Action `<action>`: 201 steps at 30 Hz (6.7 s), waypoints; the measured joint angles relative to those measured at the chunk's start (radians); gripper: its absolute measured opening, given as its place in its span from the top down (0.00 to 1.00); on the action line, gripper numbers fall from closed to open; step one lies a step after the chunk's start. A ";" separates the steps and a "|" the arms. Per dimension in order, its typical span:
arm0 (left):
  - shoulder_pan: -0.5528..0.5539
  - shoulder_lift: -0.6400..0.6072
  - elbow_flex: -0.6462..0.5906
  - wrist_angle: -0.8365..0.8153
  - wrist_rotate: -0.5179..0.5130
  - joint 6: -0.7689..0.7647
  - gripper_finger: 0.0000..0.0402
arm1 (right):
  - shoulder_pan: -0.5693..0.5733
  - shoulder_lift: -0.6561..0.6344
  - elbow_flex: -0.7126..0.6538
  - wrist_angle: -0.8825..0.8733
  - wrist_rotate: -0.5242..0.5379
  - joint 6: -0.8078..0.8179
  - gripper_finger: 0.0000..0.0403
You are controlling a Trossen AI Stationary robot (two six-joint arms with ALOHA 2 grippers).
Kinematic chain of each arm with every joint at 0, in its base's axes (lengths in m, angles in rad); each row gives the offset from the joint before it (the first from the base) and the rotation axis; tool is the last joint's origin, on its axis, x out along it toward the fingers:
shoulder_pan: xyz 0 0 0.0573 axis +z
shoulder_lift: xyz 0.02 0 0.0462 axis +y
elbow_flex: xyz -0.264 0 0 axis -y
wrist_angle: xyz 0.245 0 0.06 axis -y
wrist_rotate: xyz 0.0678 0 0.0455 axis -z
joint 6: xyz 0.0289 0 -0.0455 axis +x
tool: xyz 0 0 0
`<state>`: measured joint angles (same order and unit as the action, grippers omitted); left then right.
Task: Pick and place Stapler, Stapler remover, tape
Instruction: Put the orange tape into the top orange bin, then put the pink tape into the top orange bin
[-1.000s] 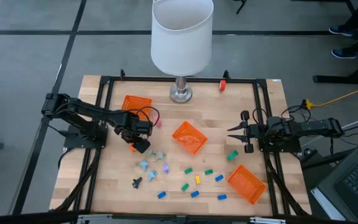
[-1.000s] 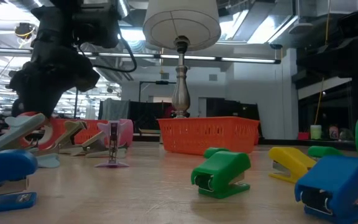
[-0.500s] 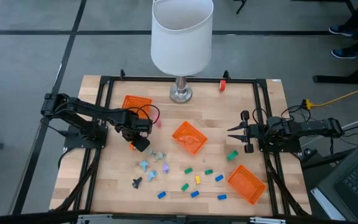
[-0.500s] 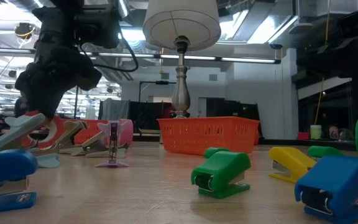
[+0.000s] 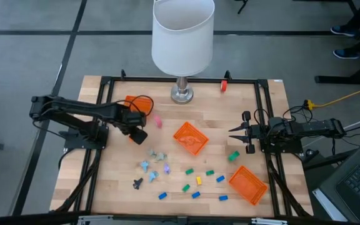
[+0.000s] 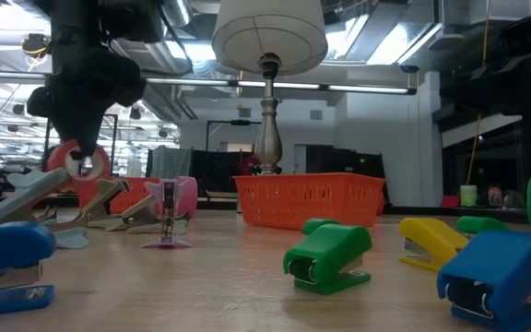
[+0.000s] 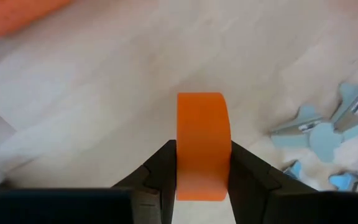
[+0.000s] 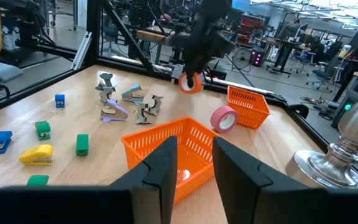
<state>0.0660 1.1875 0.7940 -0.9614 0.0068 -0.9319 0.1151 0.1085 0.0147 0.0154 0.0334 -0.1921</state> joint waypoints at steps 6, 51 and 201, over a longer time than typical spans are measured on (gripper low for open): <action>0.031 -0.075 0.000 -0.001 -0.052 0.003 0.74 | 0.000 0.000 0.000 0.000 0.000 0.000 0.74; 0.350 -0.159 0.000 0.001 -0.453 0.123 0.74 | 0.000 0.000 0.000 0.000 0.000 0.000 0.74; 0.131 0.459 0.377 0.138 -0.147 1.713 0.50 | 0.000 0.000 0.000 0.000 0.000 0.000 0.74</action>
<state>0.1970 1.6460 1.1706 -0.8235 -0.1402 0.7811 0.1150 0.1085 0.0147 0.0151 0.0334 -0.1921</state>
